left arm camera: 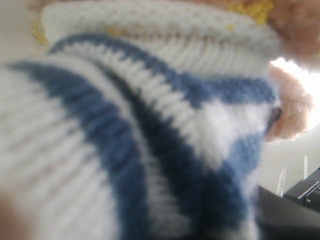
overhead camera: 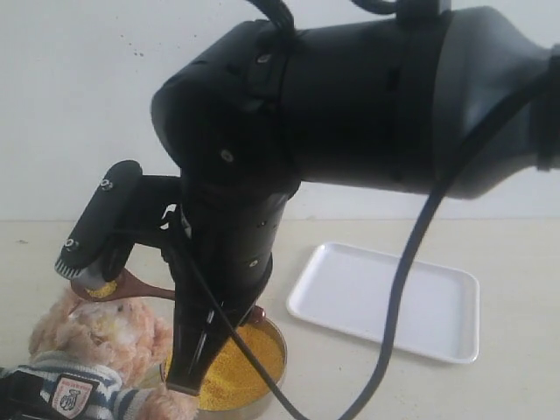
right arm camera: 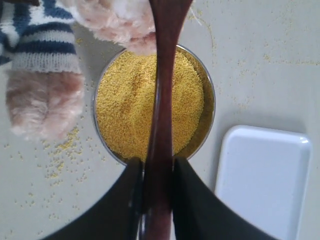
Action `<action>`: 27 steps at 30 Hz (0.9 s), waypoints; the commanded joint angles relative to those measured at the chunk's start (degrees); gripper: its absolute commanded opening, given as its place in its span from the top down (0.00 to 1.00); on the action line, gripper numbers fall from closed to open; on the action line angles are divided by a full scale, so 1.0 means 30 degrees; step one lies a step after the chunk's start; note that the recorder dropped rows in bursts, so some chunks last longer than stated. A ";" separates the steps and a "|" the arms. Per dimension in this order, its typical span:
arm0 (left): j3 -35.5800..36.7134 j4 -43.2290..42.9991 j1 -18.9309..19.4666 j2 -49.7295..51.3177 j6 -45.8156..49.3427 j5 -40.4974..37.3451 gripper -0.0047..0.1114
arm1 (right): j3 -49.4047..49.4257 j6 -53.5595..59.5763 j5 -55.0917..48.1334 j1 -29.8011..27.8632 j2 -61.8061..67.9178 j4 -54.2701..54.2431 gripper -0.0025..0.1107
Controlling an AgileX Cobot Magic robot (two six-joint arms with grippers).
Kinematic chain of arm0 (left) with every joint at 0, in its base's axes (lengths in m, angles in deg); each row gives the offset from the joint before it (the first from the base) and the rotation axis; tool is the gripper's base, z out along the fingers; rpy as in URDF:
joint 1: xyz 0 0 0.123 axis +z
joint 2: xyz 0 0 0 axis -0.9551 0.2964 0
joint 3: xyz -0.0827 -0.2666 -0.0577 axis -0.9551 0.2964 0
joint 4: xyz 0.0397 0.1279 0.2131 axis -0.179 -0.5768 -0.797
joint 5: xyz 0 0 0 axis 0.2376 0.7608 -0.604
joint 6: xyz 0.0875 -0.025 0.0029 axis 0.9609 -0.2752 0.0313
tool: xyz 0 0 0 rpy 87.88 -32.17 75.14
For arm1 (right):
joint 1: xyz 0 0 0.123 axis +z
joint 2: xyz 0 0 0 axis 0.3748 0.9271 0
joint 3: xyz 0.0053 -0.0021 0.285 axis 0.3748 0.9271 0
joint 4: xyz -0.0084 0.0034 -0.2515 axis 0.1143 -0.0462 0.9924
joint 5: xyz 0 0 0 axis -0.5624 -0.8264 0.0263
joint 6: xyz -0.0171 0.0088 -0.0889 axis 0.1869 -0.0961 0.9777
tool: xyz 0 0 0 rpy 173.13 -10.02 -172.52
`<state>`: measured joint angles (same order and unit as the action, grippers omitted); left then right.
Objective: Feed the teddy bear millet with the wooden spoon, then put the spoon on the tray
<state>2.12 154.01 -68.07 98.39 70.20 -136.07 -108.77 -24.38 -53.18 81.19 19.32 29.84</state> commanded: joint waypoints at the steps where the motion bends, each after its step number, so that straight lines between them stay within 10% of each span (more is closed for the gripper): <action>1: 0.0102 0.0332 0.0025 -0.0053 0.0153 -0.0258 0.92 | 0.0087 -0.0521 0.0060 0.0051 -0.0265 0.0324 0.98; 27: 0.0102 0.0332 0.0025 -0.0053 0.0379 -0.0422 0.92 | 0.1848 -0.4148 0.2477 0.1662 -0.0265 0.4503 0.98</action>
<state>2.12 154.01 -68.07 98.39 70.82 -136.39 -103.49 -35.26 -48.09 85.74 19.32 42.02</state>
